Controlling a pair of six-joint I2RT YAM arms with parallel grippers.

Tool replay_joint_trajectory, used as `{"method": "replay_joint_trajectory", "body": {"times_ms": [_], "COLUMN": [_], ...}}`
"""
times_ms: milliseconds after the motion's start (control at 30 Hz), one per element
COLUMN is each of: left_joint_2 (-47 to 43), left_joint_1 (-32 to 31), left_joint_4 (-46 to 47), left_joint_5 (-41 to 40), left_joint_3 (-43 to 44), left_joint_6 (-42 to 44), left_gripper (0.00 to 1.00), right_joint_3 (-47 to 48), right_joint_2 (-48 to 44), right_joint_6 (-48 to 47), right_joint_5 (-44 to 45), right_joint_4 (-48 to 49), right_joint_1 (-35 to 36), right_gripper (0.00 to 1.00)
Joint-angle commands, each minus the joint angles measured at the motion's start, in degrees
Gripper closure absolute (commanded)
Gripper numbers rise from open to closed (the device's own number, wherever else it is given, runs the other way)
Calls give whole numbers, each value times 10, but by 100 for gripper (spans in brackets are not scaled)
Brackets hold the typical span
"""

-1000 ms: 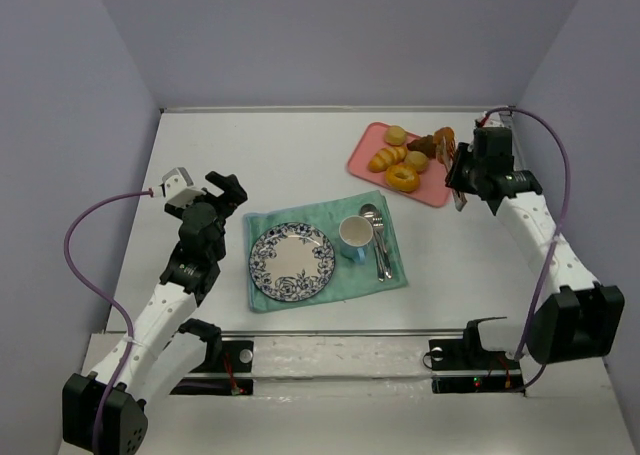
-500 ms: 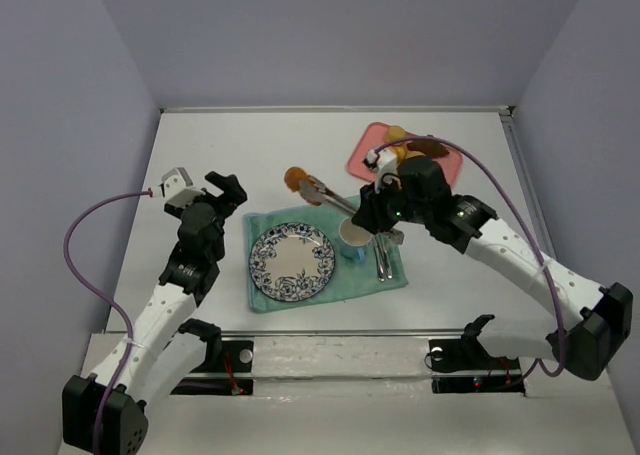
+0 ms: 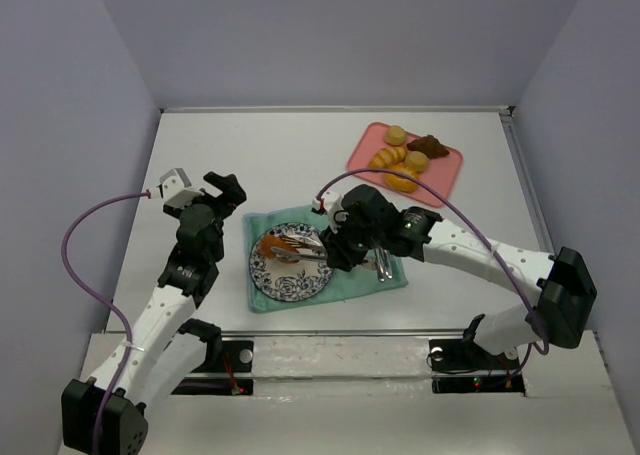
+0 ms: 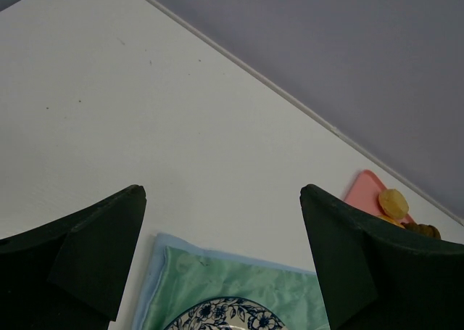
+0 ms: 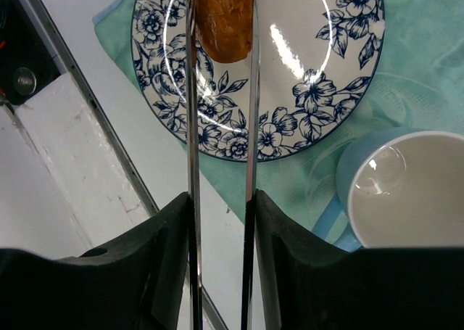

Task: Place the bread

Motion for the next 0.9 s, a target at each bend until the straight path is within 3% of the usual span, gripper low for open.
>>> {"method": "replay_joint_trajectory", "body": {"times_ms": [0, 367, 500, 667, 767, 867], "left_joint_2": [-2, -6, -7, -9, -11, -14], "left_joint_1": [2, 2, 2, 2, 2, 2], "left_joint_4": [23, 22, 23, 23, 23, 24], "left_joint_5": [-14, -13, -13, -12, -12, -10], "left_joint_3": [-2, -3, -4, -4, -5, -6], "left_joint_6": [-3, -3, -3, -3, -3, -3], "left_gripper": [1, 1, 1, 1, 1, 1], "right_joint_3": [26, 34, 46, 64, 64, 44], "right_joint_2": [-7, -12, -16, -68, -109, -142], "right_joint_6": [-11, -22, 5, 52, 78, 139], "right_joint_5": [-21, -1, 38, 127, 226, 297], "right_joint_4": [0, -1, 4, 48, 73, 90], "right_joint_1": [10, 10, 10, 10, 10, -40], "right_gripper": [53, 48, 52, 56, 56, 57]}}
